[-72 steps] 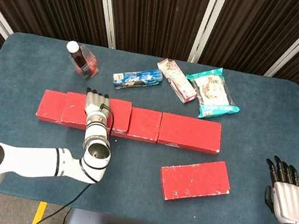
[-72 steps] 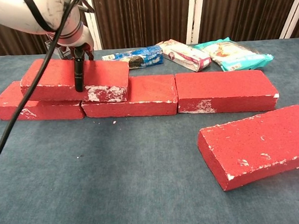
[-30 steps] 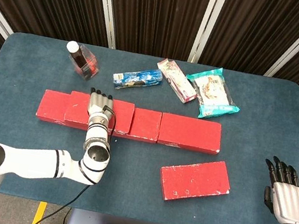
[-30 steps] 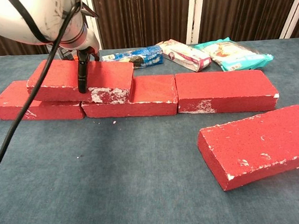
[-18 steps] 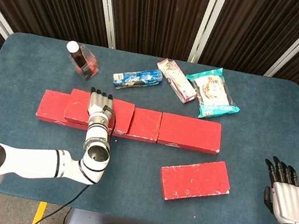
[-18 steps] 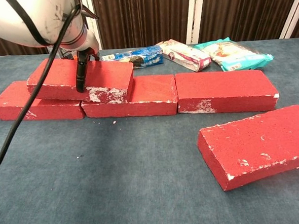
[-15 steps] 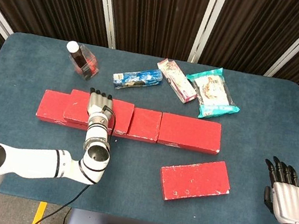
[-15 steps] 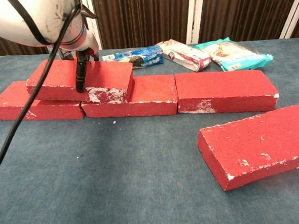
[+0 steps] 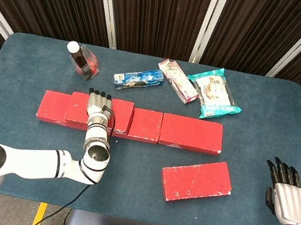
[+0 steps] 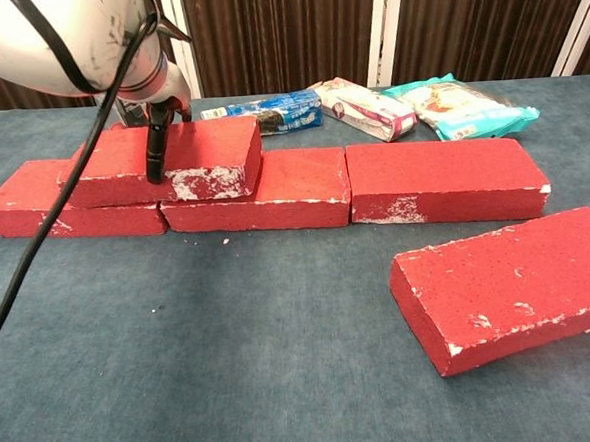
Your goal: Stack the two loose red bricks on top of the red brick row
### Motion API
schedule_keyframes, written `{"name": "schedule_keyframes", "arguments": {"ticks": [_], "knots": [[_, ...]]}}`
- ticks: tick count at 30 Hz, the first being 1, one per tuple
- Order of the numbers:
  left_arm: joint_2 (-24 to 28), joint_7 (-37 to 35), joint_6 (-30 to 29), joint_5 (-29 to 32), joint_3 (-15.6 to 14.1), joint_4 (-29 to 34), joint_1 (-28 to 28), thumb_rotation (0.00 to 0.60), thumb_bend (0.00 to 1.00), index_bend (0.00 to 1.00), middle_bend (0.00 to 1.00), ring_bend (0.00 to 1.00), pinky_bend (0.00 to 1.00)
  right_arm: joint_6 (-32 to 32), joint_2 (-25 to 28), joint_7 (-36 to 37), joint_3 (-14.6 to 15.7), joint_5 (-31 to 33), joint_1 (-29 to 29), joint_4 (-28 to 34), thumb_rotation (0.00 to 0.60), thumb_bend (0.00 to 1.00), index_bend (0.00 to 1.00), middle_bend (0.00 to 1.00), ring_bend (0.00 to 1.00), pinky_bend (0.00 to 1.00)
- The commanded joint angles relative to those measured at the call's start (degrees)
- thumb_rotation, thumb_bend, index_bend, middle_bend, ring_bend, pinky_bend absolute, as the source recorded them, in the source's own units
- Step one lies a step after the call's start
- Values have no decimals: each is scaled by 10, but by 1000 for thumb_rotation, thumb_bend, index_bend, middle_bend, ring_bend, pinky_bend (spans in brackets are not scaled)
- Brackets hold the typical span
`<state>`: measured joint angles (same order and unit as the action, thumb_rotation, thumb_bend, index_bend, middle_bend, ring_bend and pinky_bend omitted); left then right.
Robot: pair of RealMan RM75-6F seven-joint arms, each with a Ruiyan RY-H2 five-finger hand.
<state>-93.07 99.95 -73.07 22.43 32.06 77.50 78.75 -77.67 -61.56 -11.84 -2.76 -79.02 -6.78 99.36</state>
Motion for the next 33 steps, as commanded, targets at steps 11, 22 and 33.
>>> {"name": "schedule_keyframes", "arguments": {"ticks": [11, 22, 33], "knots": [[-1, 0, -1, -2, 1, 0, -1, 600, 289, 0, 0, 0, 17, 0, 0, 0, 1, 0, 0, 1, 600, 714, 152, 69, 0, 0], [-4, 5, -3, -7, -7, -2, 0, 600, 297, 0, 0, 0, 16, 1, 2, 1, 1, 1, 0, 2, 600, 715, 152, 69, 0, 0], [-6, 5, -8, -6, -3, -4, 0, 600, 282, 0, 0, 0, 16, 2, 2, 0, 0, 3, 0, 3, 600, 714, 152, 69, 0, 0]]}}
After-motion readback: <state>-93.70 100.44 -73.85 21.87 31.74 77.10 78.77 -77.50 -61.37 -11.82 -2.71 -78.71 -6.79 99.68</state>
